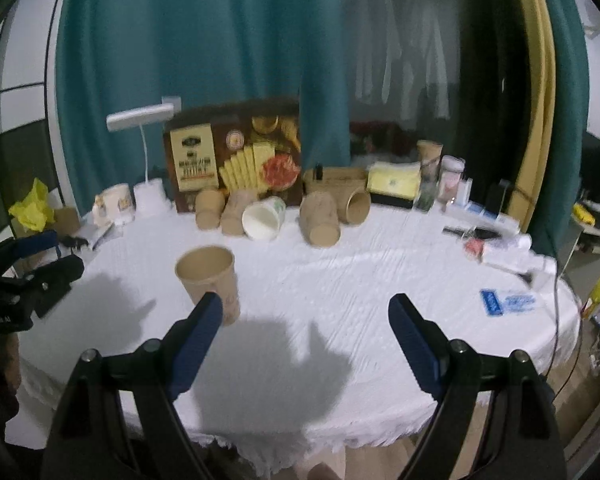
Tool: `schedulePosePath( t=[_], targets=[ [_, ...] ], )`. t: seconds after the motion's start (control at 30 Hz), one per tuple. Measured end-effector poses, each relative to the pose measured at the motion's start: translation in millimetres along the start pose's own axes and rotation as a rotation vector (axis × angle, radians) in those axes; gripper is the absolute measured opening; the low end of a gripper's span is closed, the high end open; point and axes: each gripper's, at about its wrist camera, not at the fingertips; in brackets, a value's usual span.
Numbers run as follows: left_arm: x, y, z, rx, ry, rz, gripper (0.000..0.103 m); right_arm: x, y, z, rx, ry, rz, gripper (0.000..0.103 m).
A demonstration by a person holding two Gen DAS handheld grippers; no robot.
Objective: Flip cup upright
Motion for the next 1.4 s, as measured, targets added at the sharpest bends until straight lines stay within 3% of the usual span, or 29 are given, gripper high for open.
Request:
schedulePosePath(
  t=[0.2,0.33,0.5,1.4],
  targets=[
    [-4.7,-17.0,-28.0,0.129,0.007,-0.045,0.100,-8.0,-25.5,-39.1,0.115,0.010,-0.016,0.083],
    [-11.0,-21.4,-49.9,0.207,-0.039,-0.065,0.100,-17.7,-39.3,-64.6,0.200,0.022,-0.043,0.084],
    [-22.9,-21.7,-62.8,0.225,-0.063,-0.094,0.100,-27.1,-45.8,-82.1,0.263,0.019,-0.057,0.092],
    [-34.2,-14.8,-56.2,0.194,-0.070,-0.092,0.100,-34.0,-37.6,-65.1,0.207,0.001,-0.032,0.093]
  ],
)
Point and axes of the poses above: each gripper's, at about its wrist camera, not at the fingertips, and z roughly the way its jaws point, x to its right, y to its underside, and after that the axes turned 6 degrees about -y, right-handed
